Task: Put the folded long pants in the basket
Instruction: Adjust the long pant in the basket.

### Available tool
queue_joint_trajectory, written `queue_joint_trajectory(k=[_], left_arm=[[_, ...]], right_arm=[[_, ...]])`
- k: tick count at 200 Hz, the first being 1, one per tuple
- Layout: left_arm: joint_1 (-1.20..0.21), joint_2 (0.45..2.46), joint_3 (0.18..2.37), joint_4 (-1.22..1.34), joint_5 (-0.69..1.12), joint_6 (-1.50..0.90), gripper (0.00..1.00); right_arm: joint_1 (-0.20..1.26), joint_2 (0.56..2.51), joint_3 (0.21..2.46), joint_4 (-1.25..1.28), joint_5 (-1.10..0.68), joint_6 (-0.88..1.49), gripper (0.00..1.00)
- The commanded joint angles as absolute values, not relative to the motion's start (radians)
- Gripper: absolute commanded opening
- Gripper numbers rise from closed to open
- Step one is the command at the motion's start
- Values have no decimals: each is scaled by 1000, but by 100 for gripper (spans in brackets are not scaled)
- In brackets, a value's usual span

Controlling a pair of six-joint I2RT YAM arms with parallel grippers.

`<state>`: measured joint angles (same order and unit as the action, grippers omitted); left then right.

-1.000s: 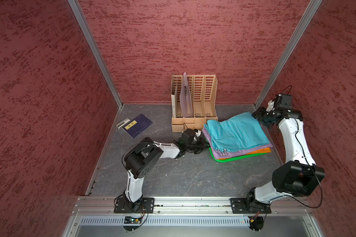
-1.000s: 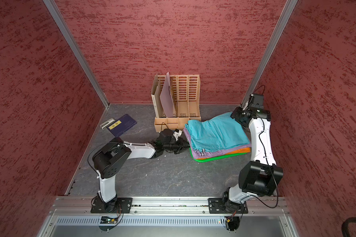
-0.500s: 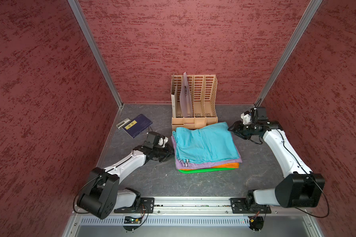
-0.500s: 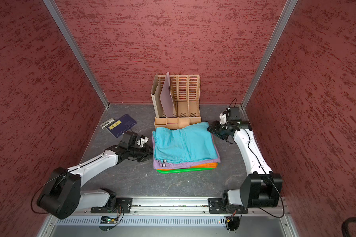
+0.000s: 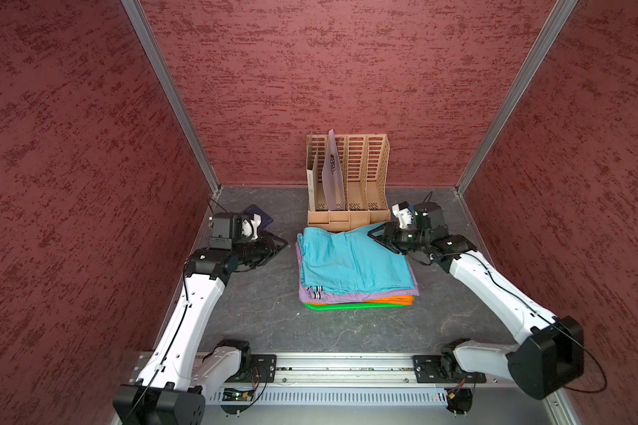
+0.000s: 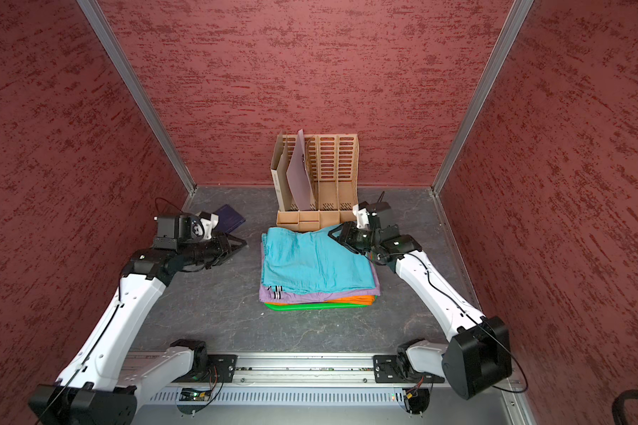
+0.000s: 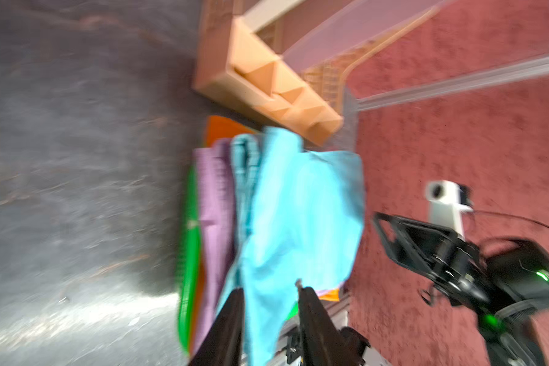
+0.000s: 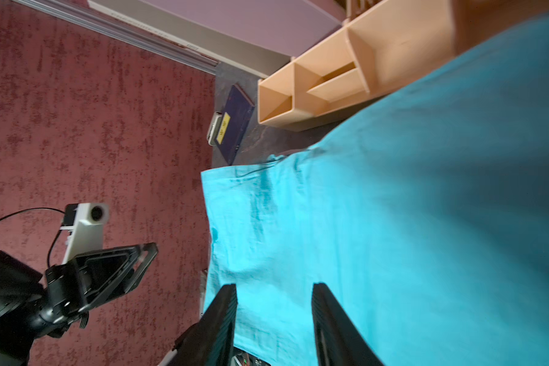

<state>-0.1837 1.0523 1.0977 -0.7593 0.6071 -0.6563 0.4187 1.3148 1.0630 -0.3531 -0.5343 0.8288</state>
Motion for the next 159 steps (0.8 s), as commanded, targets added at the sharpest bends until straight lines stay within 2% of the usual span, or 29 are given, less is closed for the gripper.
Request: queue_joint_trajectory(k=[1,27,67,104,159], left_arm=[[-397,1198,1152,-610,640,-682,21],[-546,1438,1235,-488,626,-690,15],[-507,1662,1267,-409,577,-696,7],[-401,1628,1138,-332,507,-720,6],[-280,1532,943,-267,523,-744,7]], right_arm=[[484,1378,1060,-180,-472,959,43],[512,1443,1044,-104,-416,994,39],[499,1543,1082,-109,-360,915,31],[383,1568,996,-54,-349,911,17],[181,1568,910,-46,-397,830,10]])
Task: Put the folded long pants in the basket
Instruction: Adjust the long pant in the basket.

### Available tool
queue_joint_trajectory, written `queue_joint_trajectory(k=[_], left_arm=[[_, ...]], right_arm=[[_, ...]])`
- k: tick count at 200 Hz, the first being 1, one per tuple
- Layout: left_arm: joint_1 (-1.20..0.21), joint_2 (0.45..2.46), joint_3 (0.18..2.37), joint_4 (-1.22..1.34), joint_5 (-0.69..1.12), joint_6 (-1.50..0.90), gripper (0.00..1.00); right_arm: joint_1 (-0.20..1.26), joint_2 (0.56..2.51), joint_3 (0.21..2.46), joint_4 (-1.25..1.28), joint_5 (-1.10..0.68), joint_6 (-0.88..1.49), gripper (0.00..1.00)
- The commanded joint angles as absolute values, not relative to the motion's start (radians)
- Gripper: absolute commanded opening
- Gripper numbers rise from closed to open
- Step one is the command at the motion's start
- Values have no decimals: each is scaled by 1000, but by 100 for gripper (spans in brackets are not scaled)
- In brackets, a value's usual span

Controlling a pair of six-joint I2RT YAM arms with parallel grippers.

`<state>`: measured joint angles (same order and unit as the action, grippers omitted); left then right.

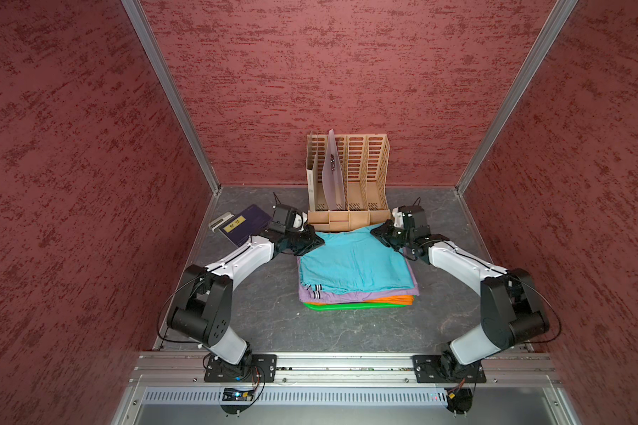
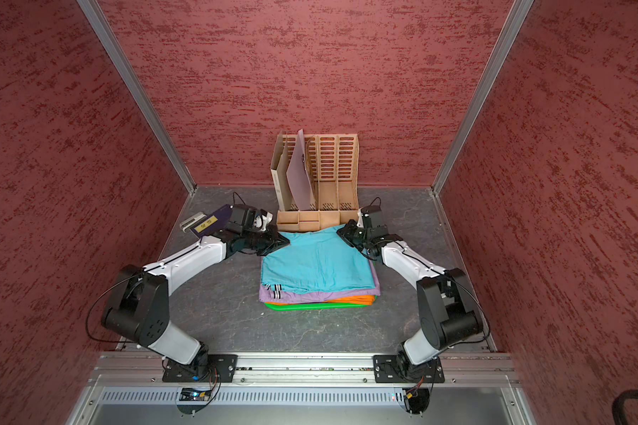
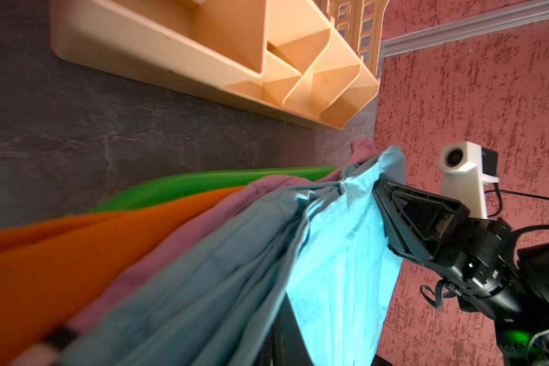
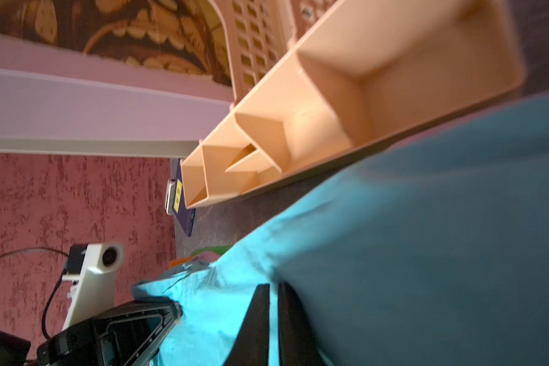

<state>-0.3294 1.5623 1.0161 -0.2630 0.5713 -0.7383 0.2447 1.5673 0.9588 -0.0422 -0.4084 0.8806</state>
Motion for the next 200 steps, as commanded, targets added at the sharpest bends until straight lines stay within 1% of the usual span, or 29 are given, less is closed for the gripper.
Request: queue_joint_trajectory(k=[1,20,36,54,69,85,107,128,149,167,180,200], left_arm=[[-278,1529,941,-267,523,-744,7],[-232,1467,926,-296,531,-733,11],[-201,1405,943,-353,546,-710,13],[-204,1325,970,-401,587,-685,15],[-255,1270,987,-400,649,-677,15],[-365,1243,1003,-407,660,-675,15],[-503,1238,975,-387,665,-687,14],[-560,1227,892,-367,637,-703,13],[-560,1220,780,-331,643,-734,10],[-551,1192,708,-355,606,-741,9],[-531,1153,668,-380,583,-747,8],[-469,1082,622,-415,577,-756,8]], right_arm=[[179,1565,909,-47,-398,828,10],[154,1519,942,-85,-420,756,10],[151,1464,1011,-177,-413,701,10],[159,1401,1069,-227,-503,716,11],[196,1342,1047,-201,-548,786,11],[280,1299,1006,-181,-544,843,12],[415,1295,926,-118,-545,925,12],[489,1315,846,-79,-551,937,13],[482,1310,776,-112,-525,877,13],[452,1292,723,-174,-495,801,13],[391,1264,676,-197,-502,760,13],[246,1213,595,-206,-537,717,13]])
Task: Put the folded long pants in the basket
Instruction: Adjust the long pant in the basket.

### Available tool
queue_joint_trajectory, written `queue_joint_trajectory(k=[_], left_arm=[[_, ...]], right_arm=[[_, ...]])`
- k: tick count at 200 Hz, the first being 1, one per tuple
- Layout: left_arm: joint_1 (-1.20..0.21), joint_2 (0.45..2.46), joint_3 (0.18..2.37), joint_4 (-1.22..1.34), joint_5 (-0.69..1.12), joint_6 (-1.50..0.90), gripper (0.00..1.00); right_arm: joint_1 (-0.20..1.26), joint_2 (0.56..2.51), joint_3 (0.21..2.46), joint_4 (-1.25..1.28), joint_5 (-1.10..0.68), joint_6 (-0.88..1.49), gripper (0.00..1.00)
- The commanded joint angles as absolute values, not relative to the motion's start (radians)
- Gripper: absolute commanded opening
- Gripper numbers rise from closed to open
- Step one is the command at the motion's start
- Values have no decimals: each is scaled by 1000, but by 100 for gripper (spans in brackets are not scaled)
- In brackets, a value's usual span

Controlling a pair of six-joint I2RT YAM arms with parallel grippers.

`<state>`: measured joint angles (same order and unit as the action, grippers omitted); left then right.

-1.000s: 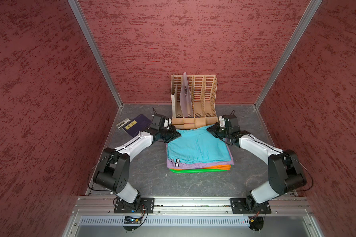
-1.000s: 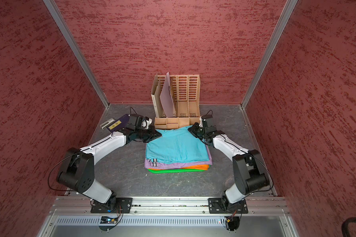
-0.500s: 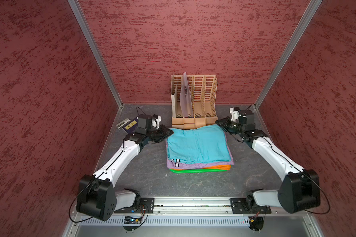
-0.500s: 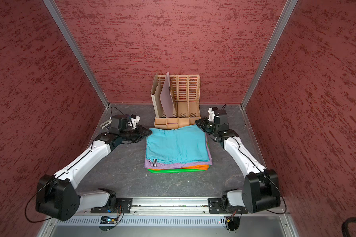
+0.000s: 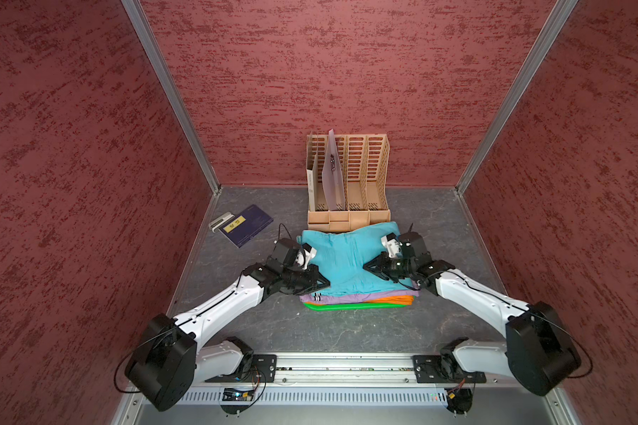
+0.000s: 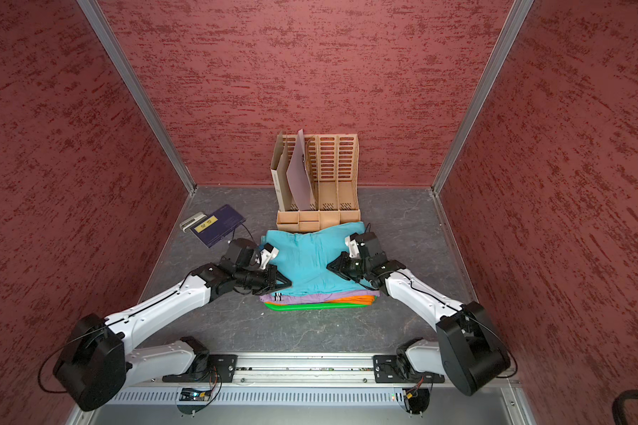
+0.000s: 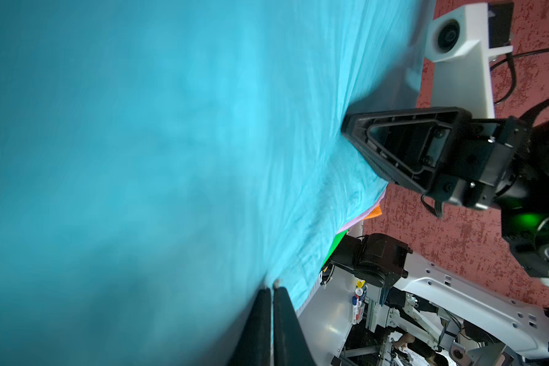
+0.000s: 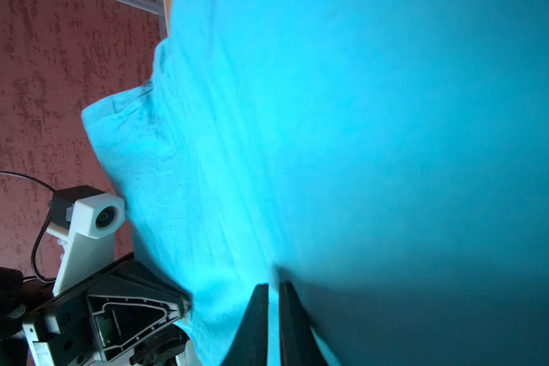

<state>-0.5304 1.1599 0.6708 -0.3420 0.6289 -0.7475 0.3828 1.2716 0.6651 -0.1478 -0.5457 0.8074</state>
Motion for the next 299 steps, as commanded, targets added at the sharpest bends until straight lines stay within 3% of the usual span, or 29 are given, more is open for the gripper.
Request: queue_joint_trajectory(k=[1,36,55,107,151,184,266,299], left_arm=[[-465,1077,620,-418,577,-756,8],[-364,1008,610,-496,608,-723,9],[-341,997,665,-542,626,-694,9],[-346,1062,928,-499,712,-702,15],[-462,1357,1111,-440,646,-701,12],[-446,1527,1170,-383,620,-713,11],[-273,1599,981,-210,611,-749,12],[-217,1502,917,-242,611,-740,16]], right_arm=[[241,1212,593,-207,-540,714,13],[12,1197,581,-281,-648,635,13],[-33,1178,621,-286,-707,656,13],[13,1069,787,-144,-713,874,16],[236,1313,900,24,-637,1003,17],[317,1522,955,161,-625,1009,18],[153,1617,857,169,-576,977,18],[99,1538,851,81,-563,896,19]])
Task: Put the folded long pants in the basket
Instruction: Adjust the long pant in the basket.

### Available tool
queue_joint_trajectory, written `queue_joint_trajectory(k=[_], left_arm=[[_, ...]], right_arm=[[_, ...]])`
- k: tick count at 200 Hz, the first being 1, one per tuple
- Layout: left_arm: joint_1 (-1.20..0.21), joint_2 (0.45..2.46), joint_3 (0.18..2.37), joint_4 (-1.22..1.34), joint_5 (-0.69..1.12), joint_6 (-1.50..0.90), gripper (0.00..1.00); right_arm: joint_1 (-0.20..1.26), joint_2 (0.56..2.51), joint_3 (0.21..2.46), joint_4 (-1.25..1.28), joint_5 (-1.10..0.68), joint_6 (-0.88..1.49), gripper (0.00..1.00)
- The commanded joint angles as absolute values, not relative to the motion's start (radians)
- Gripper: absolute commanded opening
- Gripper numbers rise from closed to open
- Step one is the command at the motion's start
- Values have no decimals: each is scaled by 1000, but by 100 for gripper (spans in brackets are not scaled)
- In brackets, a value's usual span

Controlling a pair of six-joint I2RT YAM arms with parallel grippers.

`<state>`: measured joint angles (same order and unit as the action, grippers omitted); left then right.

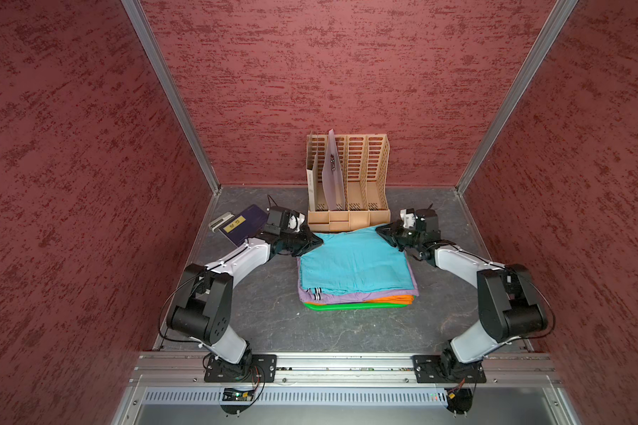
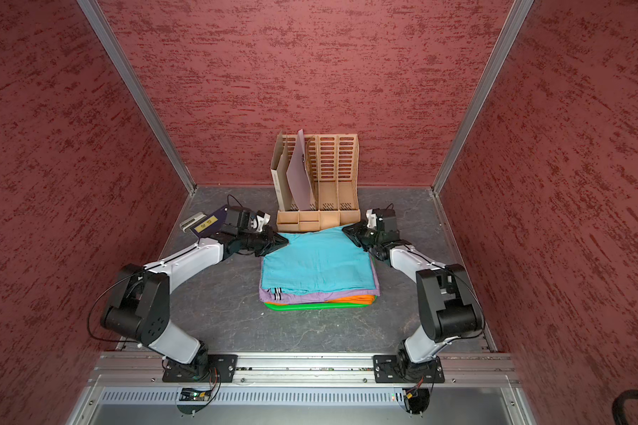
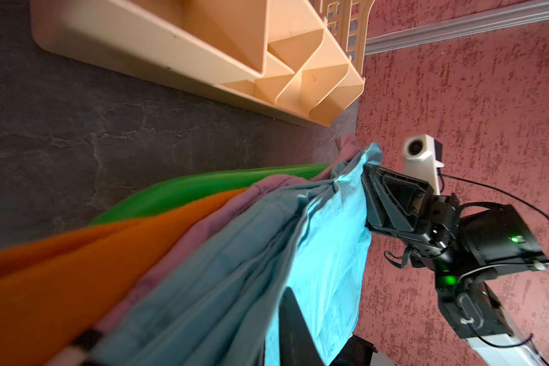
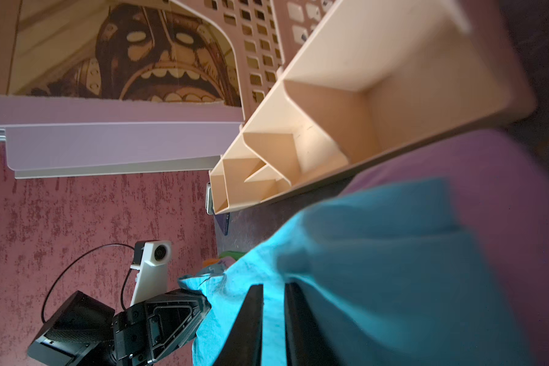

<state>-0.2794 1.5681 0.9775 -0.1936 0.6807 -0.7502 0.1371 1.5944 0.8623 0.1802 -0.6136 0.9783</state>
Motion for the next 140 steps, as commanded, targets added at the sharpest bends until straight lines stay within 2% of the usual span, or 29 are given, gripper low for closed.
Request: queue_joint_trajectory(k=[1,26,46,88,115,140], left_arm=[[-215,1499,916,-244,609,-740,17],[-161,1401,918,-337,616,-705,19],[-173,1310,946,-396,655,-667,22],[-368,1138,959,-567,673,-629,24],[-477,1039,826,-532,682,-677,24],[-492,997,681,-502,639,-718,23]], right_arm=[[99,1534,853,73,-561,891,19],[74,1474,865,22,-577,868,20],[108,1395,880,-5,-614,869,21],[240,1262,946,-357,-607,745,28],[303,1183,805,-354,-666,778,28],[320,1120,680,-404,-644,731,29]])
